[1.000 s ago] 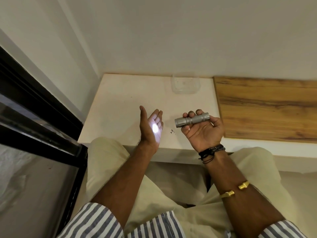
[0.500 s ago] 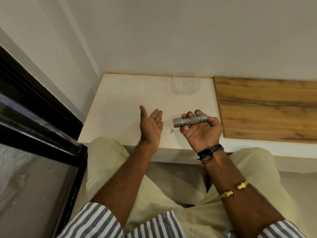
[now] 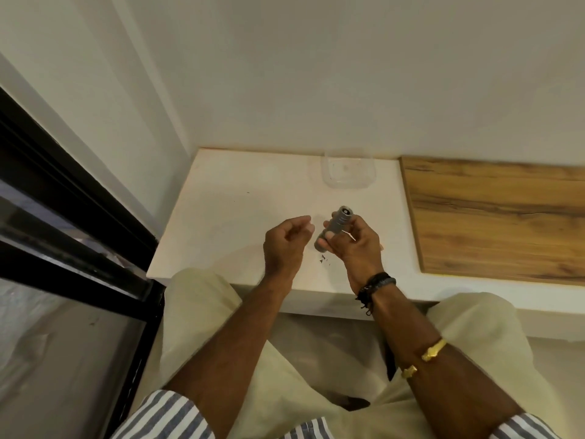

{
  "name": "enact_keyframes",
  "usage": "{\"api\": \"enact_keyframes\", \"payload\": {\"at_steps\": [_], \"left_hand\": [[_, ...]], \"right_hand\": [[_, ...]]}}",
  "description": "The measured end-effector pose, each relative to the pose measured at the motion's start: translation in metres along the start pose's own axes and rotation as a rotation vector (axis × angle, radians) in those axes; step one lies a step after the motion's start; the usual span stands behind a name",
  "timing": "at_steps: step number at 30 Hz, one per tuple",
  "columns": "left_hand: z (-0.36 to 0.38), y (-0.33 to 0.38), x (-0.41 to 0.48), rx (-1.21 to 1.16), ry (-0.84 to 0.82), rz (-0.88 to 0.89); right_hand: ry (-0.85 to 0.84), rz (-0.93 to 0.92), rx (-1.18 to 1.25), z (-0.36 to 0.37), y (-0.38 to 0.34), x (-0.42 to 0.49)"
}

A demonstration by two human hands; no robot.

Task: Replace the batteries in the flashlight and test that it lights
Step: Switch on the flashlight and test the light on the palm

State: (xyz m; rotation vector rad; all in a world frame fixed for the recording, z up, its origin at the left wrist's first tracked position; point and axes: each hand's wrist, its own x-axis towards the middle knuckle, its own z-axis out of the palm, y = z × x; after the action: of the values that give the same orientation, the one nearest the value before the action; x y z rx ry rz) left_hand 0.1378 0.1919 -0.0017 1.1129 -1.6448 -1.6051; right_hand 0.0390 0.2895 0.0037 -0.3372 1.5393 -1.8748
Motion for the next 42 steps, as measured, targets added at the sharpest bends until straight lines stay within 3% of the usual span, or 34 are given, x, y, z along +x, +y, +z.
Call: {"api": "enact_keyframes", "payload": {"at_steps": [6, 11, 27, 42], "left_hand": [[-0.005, 0.020, 0.038, 0.077, -0.078, 0.145], [-0.010, 0.038, 0.080, 0.095, -0.105, 0.222], [-0.004, 0.030, 0.231, 0.046, -0.021, 0.187], [-0.002, 0.004, 0.272, 0.002, -0.025, 0.142]], "right_hand": [[0.094, -0.224, -0.428, 0.027, -0.003, 0.039], [0.122, -0.282, -0.404, 0.047, -0.017, 0.077], [0.110, -0.299, -0.522, 0.101, -0.011, 0.223], [0.147, -0.271, -0.586, 0.112, 0.020, 0.263]]}}
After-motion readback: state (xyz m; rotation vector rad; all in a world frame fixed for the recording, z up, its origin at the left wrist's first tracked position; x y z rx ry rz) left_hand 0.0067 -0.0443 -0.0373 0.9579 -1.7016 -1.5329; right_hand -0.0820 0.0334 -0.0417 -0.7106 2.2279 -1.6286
